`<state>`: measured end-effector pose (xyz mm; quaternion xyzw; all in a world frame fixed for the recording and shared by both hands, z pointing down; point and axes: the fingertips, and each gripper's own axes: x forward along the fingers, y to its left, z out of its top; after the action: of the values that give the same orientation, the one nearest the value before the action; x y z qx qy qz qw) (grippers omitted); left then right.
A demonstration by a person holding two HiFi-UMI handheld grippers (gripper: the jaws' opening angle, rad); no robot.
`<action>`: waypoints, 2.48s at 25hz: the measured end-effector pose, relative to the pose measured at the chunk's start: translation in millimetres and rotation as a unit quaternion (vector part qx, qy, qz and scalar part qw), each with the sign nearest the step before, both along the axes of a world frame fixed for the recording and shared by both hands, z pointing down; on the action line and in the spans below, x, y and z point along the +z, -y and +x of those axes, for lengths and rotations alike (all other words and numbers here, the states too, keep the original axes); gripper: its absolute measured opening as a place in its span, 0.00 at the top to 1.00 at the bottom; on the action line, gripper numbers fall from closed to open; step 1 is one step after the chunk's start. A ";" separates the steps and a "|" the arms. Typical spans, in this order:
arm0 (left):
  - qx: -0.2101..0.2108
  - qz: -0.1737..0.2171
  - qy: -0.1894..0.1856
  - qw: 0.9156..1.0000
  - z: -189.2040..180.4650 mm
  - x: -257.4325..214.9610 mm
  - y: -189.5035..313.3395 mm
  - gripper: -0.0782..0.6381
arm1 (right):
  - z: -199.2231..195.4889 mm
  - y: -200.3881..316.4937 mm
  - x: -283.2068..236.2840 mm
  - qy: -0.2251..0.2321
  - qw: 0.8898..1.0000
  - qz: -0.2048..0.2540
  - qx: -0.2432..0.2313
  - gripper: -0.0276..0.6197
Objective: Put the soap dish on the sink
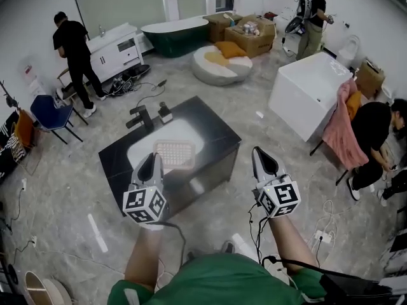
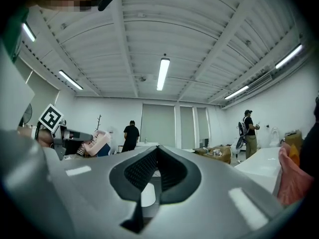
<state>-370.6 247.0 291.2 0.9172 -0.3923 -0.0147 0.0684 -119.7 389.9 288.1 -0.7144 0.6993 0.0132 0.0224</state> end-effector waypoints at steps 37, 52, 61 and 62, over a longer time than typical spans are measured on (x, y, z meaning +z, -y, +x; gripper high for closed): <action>0.008 -0.048 -0.027 0.998 163.6 53.5 160.4 0.83 | 171.1 124.7 44.2 0.024 0.997 -0.045 0.057 0.96; -0.022 -0.079 -0.031 0.996 170.0 92.8 300.9 0.83 | 176.2 291.4 51.8 -0.001 0.998 -0.063 0.011 0.96; -0.057 -0.087 -0.009 0.995 213.7 102.5 350.9 0.83 | 218.7 381.2 68.5 0.020 0.996 -0.064 -0.050 0.96; -0.068 -0.089 -0.006 0.994 220.0 105.9 356.7 0.83 | 224.9 395.0 73.1 0.023 0.995 -0.067 -0.064 0.96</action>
<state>-150.6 -109.6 397.1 0.8787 -0.4528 0.0107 0.1510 105.2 -5.1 361.2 -0.6684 0.7420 -0.0518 -0.0083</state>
